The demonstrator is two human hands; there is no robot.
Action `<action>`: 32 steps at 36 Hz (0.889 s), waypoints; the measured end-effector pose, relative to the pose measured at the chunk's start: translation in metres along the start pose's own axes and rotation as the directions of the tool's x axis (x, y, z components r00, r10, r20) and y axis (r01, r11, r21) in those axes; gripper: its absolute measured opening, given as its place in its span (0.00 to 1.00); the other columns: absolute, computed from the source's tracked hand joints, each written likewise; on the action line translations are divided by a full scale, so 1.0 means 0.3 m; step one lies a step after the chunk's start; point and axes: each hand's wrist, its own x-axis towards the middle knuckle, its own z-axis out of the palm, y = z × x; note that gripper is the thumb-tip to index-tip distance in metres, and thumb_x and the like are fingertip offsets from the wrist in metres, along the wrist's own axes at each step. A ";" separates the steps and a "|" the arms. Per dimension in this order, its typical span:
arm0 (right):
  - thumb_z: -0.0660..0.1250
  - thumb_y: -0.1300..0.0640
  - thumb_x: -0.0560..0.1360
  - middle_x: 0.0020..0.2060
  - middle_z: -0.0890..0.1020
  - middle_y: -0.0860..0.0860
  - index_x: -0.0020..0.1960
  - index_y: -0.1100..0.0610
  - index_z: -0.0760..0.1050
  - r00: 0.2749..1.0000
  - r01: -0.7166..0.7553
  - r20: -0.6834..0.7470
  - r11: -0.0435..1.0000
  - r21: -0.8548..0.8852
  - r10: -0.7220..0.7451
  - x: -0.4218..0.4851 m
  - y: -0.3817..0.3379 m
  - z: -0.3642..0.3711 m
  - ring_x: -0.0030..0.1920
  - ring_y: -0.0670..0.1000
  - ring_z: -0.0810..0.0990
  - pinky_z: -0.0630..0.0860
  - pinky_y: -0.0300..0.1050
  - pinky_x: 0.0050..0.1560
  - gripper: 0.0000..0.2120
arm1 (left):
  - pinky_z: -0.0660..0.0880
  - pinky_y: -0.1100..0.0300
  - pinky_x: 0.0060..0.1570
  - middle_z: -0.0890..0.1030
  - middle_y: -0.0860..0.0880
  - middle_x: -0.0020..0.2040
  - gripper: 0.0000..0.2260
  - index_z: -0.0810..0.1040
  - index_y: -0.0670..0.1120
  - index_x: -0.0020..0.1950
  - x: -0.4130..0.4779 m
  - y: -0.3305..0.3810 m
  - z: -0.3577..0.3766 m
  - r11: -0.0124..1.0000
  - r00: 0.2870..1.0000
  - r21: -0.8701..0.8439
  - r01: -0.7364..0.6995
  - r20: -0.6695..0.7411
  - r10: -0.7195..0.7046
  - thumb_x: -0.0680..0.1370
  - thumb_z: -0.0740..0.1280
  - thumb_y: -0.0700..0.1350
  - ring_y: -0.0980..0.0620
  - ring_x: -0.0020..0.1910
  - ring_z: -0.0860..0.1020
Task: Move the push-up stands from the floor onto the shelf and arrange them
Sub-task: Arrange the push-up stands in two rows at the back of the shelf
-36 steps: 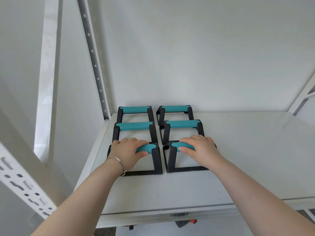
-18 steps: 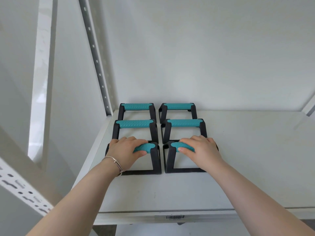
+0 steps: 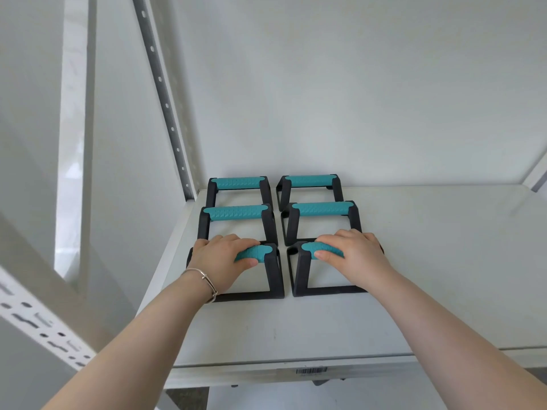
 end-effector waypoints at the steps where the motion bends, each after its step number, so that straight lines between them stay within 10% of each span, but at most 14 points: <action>1: 0.57 0.37 0.78 0.46 0.77 0.43 0.61 0.40 0.75 1.000 0.001 0.003 1.000 -0.001 -0.001 -0.001 0.000 -0.001 0.53 0.50 0.73 0.62 0.47 0.55 0.16 | 0.64 0.52 0.62 0.76 0.59 0.57 0.17 0.67 0.65 0.69 0.001 0.000 0.001 1.000 1.000 0.001 0.000 0.000 0.000 0.80 0.57 0.60 0.53 0.59 0.72; 21: 0.60 0.34 0.74 0.55 0.77 0.43 0.64 0.42 0.73 0.992 -0.053 0.116 0.997 0.050 0.047 0.031 -0.025 -0.051 0.61 0.49 0.72 0.65 0.50 0.64 0.22 | 0.63 0.48 0.66 0.75 0.57 0.62 0.24 0.66 0.63 0.70 0.027 0.002 -0.030 1.000 0.999 0.011 0.023 0.035 -0.024 0.76 0.58 0.67 0.51 0.63 0.70; 32: 0.63 0.37 0.75 0.63 0.75 0.51 0.68 0.50 0.71 0.996 -0.019 -0.082 0.998 0.068 0.025 0.438 0.013 -0.151 0.65 0.55 0.71 0.70 0.56 0.64 0.27 | 0.65 0.45 0.63 0.72 0.49 0.69 0.23 0.67 0.55 0.72 0.395 -0.015 -0.170 0.982 0.956 0.000 0.191 -0.228 -0.186 0.79 0.58 0.61 0.44 0.67 0.69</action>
